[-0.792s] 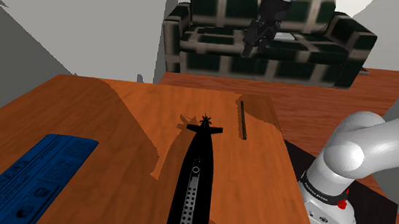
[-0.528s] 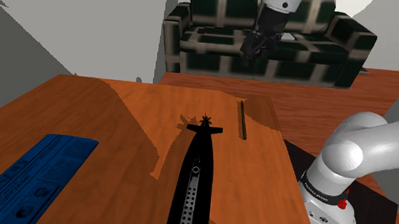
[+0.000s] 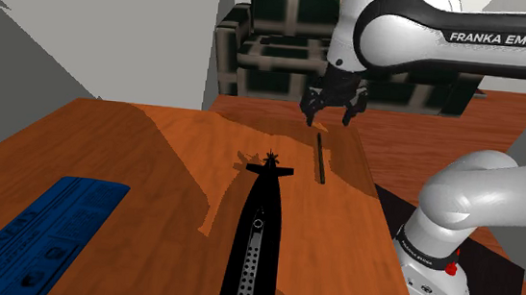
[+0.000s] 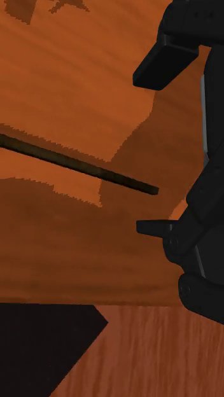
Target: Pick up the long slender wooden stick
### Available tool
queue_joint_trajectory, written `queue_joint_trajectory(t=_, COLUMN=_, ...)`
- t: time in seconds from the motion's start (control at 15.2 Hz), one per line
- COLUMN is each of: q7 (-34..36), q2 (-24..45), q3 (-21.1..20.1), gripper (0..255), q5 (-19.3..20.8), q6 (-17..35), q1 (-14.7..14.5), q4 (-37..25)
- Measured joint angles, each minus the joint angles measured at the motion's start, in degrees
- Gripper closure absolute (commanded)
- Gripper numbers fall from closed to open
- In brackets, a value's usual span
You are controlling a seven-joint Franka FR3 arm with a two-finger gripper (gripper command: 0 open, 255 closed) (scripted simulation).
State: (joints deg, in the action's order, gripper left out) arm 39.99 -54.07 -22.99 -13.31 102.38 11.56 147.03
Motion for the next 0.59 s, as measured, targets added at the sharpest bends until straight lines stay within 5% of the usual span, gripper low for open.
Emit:
queue_joint_trajectory(t=0.2, q7=11.1, q2=-0.6, q3=-6.1, gripper=0, q5=-3.0, q6=1.1, q1=2.1, q4=2.9)
queue_joint_trajectory(t=0.59, q7=13.9, q2=-0.6, q3=-9.1, gripper=0, q5=-5.2, q6=5.3, q1=1.8, q4=7.3)
